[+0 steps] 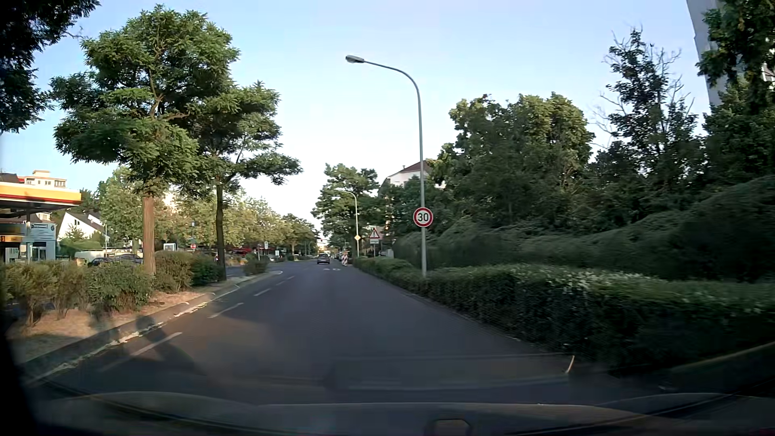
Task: Follow the waypoints while adhering to traffic rules and regulations
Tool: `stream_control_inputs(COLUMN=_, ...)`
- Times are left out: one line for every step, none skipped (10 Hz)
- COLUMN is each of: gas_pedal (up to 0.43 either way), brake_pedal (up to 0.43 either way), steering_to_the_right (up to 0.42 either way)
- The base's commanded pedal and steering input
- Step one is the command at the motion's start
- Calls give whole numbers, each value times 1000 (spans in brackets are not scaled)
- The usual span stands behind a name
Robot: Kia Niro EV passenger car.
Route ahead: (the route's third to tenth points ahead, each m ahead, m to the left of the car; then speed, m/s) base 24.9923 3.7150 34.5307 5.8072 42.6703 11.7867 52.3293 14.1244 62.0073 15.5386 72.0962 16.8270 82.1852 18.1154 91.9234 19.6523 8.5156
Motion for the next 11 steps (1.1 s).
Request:
stream_control_inputs(gas_pedal=87, brake_pedal=30, steering_to_the_right=-133)
stream_control_inputs(gas_pedal=87, brake_pedal=30, steering_to_the_right=-120)
stream_control_inputs(gas_pedal=87, brake_pedal=30, steering_to_the_right=-111)
stream_control_inputs(gas_pedal=79, brake_pedal=30, steering_to_the_right=-98)
stream_control_inputs(gas_pedal=67, brake_pedal=24, steering_to_the_right=-87)
stream_control_inputs(gas_pedal=67, brake_pedal=30, steering_to_the_right=-79)
stream_control_inputs(gas_pedal=59, brake_pedal=24, steering_to_the_right=-67)
stream_control_inputs(gas_pedal=47, brake_pedal=30, steering_to_the_right=-52)
stream_control_inputs(gas_pedal=39, brake_pedal=30, steering_to_the_right=-41)
stream_control_inputs(gas_pedal=39, brake_pedal=30, steering_to_the_right=-29)
stream_control_inputs(gas_pedal=20, brake_pedal=30, steering_to_the_right=-18)
